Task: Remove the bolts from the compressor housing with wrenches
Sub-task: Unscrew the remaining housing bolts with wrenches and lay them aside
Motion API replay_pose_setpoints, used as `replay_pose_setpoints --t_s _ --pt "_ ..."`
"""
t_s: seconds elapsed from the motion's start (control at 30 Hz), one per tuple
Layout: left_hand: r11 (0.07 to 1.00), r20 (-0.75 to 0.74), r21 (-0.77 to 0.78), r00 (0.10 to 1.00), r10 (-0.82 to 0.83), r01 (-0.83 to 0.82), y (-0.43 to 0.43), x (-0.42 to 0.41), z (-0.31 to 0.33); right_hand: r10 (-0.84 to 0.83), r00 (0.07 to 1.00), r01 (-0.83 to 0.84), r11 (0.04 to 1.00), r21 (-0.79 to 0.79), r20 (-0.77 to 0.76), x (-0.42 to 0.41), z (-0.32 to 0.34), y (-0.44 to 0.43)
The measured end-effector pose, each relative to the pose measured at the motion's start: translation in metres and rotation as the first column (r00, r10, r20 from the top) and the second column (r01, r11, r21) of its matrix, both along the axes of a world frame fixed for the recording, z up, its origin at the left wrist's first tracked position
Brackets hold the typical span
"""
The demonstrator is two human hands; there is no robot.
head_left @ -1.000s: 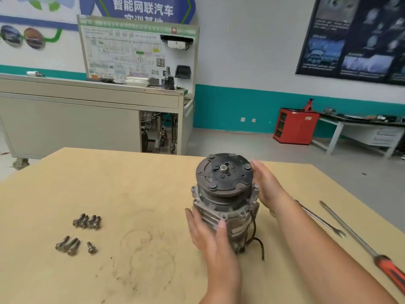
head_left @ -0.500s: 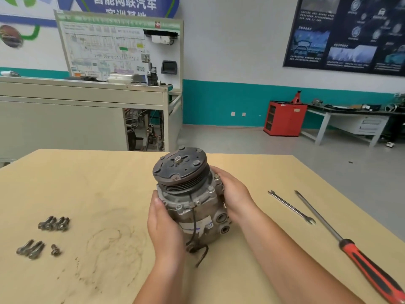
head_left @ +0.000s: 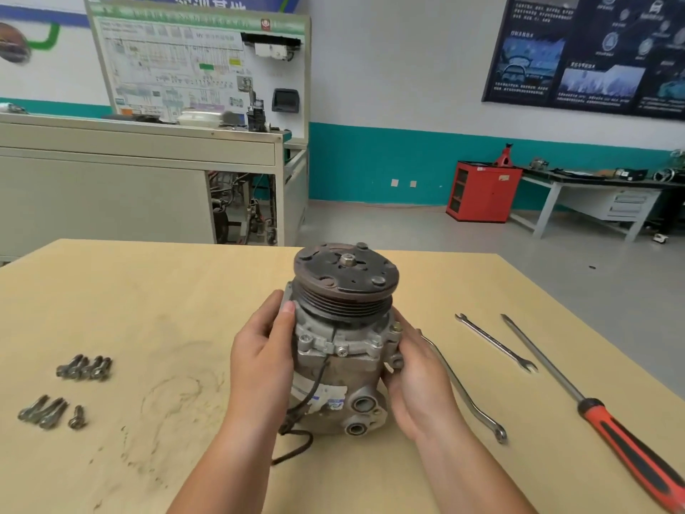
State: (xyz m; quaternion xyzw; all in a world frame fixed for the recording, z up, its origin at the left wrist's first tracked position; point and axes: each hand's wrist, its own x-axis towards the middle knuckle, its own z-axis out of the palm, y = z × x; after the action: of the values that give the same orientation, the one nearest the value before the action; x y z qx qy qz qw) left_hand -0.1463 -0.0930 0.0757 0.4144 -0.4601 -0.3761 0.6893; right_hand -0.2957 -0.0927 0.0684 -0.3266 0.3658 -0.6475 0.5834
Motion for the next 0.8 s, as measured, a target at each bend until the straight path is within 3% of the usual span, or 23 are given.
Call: replay_pose_setpoints --t_s 0.17,0.3,0.37,0.43,0.47,0.5,0.53,0.6,0.67,0.73,0.8 --pt "0.997 0.187 -0.052 0.982 -0.037 0.048 -0.006 -0.004 0.013 -0.053 0.997 0.055 0.998 -0.033 0.059 -0.002 -0.006 0.014" --pt "0.995 0.178 -0.059 0.982 -0.064 0.075 -0.009 0.002 0.016 -0.026 0.999 0.024 0.997 -0.069 -0.029 -0.001 -0.011 0.016" --pt "0.997 0.160 -0.050 0.986 -0.053 0.062 -0.010 0.004 0.016 0.018 0.991 -0.029 0.996 -0.082 -0.134 -0.011 -0.011 0.014" --pt "0.998 0.169 -0.034 0.985 -0.043 0.050 -0.010 0.004 0.016 -0.009 0.937 -0.015 0.998 -0.065 -0.348 -0.032 -0.011 0.009" --pt "0.999 0.186 -0.027 0.982 -0.041 0.047 -0.010 0.003 0.016 -0.076 0.860 0.052 0.997 -0.063 -0.505 -0.046 -0.010 0.004" --pt "0.999 0.200 -0.020 0.979 -0.038 0.043 -0.010 0.002 0.015 -0.157 0.719 0.144 0.987 -0.076 -0.677 -0.062 -0.010 -0.003" --pt "0.999 0.208 -0.012 0.978 -0.029 0.032 -0.010 0.001 0.015 -0.183 0.518 0.213 0.974 -0.081 -0.836 -0.078 -0.010 -0.009" --pt "1.000 0.213 0.001 0.977 -0.015 0.015 -0.009 0.000 0.015 0.001 0.099 0.267 0.963 0.027 -0.995 -0.106 -0.012 -0.022" --pt "1.000 0.221 0.023 0.975 -0.016 0.011 -0.008 0.000 0.015 0.232 -0.175 0.290 0.941 0.175 -0.957 -0.120 -0.013 -0.032" --pt "0.999 0.235 0.038 0.971 -0.036 0.027 -0.006 0.002 0.016 0.304 -0.329 0.262 0.939 0.223 -0.894 -0.123 -0.017 -0.041" --pt "0.996 0.266 0.051 0.960 -0.083 0.072 -0.003 0.005 0.018 0.262 -0.357 0.224 0.956 0.190 -0.897 -0.123 -0.023 -0.051"
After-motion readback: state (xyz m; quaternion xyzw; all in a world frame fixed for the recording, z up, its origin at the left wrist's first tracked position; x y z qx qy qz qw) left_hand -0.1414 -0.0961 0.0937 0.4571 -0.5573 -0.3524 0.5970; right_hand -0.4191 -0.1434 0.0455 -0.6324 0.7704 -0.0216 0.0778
